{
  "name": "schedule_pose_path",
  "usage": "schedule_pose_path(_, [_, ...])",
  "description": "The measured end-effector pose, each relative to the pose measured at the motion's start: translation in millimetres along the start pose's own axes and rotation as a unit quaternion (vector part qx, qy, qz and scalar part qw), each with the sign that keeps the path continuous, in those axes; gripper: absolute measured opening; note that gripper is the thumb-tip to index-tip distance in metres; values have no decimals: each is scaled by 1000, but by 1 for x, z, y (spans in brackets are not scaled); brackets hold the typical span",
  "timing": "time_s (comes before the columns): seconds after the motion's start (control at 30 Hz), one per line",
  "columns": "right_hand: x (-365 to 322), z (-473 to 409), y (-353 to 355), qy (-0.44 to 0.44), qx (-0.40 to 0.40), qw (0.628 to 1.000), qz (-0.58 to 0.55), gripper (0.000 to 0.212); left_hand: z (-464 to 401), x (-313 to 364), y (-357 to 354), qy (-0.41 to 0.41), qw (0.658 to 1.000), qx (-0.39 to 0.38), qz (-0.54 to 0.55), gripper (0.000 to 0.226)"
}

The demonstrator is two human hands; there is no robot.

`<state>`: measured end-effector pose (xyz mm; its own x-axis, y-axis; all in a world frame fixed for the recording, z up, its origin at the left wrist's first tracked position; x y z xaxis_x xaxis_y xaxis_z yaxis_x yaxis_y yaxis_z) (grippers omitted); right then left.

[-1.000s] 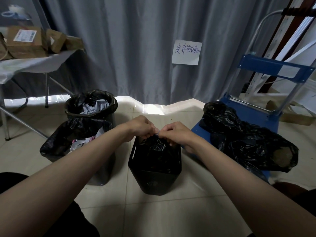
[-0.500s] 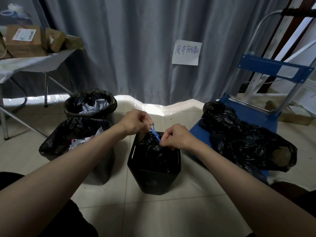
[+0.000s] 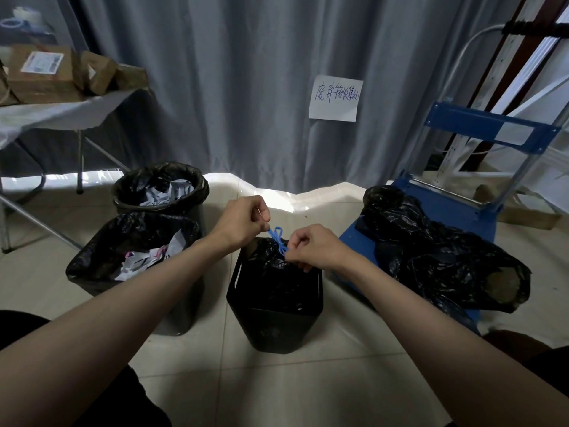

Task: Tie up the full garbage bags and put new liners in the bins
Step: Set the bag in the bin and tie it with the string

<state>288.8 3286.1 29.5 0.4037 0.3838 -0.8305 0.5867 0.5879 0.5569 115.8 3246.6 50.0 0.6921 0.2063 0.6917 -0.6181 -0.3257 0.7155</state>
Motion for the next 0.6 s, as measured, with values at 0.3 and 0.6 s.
schedule_pose_path(0.3, [-2, 3, -7, 5, -16, 989, -148, 8, -2, 0, 0, -3, 1000, 2, -4, 24])
schedule_pose_path(0.6, [8, 6, -11, -50, -128, 984, -113, 12, -2, -1, 0, -8, 1000, 4, -2, 27])
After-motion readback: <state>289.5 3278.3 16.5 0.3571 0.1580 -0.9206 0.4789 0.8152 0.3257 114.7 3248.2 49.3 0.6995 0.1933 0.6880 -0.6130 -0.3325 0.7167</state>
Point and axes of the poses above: each hand's wrist, its own z-axis away from the middle knuckle, its own y-axis out of the back of the hand, x = y × z, the point moved 3 cm from there along -z, towards the middle knuckle, and after that the axes turned 10 degrees about y, right-handed, at the moved point
